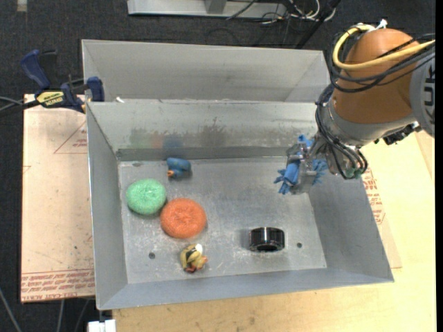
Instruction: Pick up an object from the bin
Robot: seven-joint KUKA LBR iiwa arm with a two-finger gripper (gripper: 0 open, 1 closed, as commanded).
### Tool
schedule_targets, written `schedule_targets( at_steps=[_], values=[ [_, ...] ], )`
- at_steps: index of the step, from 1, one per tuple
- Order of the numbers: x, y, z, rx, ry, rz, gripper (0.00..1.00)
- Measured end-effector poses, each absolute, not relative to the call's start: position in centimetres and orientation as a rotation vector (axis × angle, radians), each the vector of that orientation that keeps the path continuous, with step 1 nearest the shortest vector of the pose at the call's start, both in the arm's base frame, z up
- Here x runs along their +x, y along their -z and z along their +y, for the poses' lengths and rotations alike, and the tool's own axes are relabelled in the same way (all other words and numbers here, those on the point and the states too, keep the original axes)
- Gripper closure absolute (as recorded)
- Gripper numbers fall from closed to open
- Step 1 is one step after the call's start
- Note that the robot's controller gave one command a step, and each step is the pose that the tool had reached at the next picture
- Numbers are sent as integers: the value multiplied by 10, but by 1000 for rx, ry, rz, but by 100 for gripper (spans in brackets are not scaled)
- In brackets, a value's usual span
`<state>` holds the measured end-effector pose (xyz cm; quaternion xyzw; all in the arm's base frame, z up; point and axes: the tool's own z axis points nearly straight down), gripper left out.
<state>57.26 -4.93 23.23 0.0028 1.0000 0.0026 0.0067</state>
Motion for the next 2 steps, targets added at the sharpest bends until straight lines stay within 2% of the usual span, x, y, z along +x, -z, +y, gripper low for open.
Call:
schedule_targets(
  at_steps=[1,2],
  values=[
    [573,-232,-49,9,-8,3128,100],
    [556,-280,-14,-878,-3,2997,100]
  ],
)
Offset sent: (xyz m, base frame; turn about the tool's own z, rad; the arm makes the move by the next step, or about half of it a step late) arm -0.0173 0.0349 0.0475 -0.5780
